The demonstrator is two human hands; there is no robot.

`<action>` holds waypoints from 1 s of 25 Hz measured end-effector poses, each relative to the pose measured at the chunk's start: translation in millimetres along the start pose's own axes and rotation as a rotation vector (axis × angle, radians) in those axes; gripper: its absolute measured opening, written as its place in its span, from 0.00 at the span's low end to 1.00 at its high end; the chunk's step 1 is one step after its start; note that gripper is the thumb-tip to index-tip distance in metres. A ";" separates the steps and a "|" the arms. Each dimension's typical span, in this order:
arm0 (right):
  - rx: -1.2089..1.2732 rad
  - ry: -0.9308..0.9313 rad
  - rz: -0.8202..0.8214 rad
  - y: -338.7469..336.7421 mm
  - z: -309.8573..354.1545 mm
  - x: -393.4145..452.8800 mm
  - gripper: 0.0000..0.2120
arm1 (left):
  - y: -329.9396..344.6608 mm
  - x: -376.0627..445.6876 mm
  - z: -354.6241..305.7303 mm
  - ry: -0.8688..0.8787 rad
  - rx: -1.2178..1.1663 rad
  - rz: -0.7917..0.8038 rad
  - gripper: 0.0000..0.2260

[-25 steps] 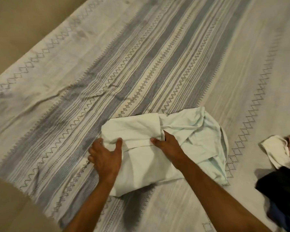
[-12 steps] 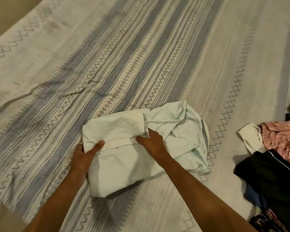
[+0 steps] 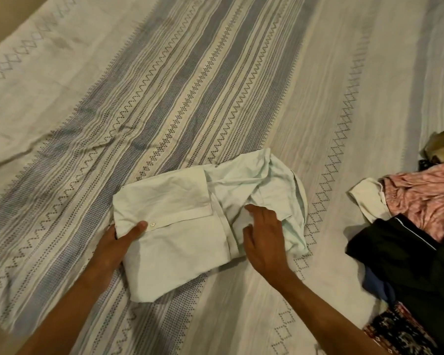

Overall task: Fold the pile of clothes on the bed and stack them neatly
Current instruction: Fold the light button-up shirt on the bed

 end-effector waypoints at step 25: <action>-0.367 -0.144 0.256 -43.7 -146.9 8.3 0.13 | 290.4 -95.9 -26.3 1.052 1.216 0.229 0.39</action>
Point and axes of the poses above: each hand's wrist, its own x-axis towards the middle knuckle, its own y-axis out of the palm, z = x × y, the point moved 7 cm from there along x, towards the middle knuckle, and after that the axes turned 6 degrees about -z, right-handed, at the moved point
